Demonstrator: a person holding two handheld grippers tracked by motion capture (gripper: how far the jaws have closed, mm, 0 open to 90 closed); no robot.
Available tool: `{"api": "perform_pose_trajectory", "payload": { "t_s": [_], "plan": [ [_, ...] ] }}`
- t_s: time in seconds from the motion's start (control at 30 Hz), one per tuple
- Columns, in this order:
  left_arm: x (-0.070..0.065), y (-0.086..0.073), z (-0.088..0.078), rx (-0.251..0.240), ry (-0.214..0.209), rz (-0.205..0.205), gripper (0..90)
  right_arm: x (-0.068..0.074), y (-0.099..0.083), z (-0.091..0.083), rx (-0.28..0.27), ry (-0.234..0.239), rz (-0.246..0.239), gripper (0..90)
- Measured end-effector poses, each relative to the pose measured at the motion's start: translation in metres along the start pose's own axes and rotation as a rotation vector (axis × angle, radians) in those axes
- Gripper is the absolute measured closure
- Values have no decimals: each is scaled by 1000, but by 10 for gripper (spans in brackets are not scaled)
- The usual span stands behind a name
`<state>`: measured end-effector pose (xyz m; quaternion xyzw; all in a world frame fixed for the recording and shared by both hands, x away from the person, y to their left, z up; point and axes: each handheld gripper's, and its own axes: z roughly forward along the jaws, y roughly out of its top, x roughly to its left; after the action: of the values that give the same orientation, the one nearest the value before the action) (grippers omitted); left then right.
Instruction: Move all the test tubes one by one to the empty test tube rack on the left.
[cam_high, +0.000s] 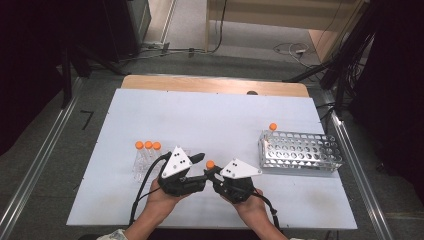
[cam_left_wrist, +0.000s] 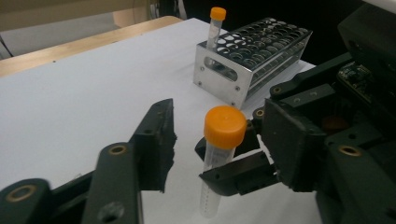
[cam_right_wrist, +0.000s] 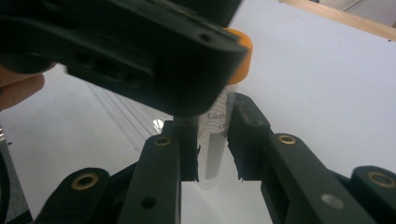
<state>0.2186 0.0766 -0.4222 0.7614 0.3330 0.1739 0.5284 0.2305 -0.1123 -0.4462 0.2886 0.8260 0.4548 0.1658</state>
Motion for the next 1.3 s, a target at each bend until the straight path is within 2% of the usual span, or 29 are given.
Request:
{"api": "perform_pose_trajectory", "payload": {
  "t_s": [0.27,0.57,0.63,0.77,0.83,1.0,1.3],
  "plan": [
    [-2,-3,2,11,9,14,688,4,0,1,3,13,-10,714],
    [-2,-2,2,21,4,13,708,3,-1,1,2,26,2,700],
    [-2,-1,1,22,7,15,708,3,0,1,-6,38,14,626],
    [-1,0,0,19,12,10,708,2,1,1,-7,56,24,342],
    [1,1,-1,14,14,9,708,0,1,1,1,61,32,257],
    [5,6,-7,-3,28,-6,708,-5,0,3,8,63,44,154],
    [12,12,-17,-23,54,-30,707,-8,-1,2,7,49,59,111]
  ]
}}
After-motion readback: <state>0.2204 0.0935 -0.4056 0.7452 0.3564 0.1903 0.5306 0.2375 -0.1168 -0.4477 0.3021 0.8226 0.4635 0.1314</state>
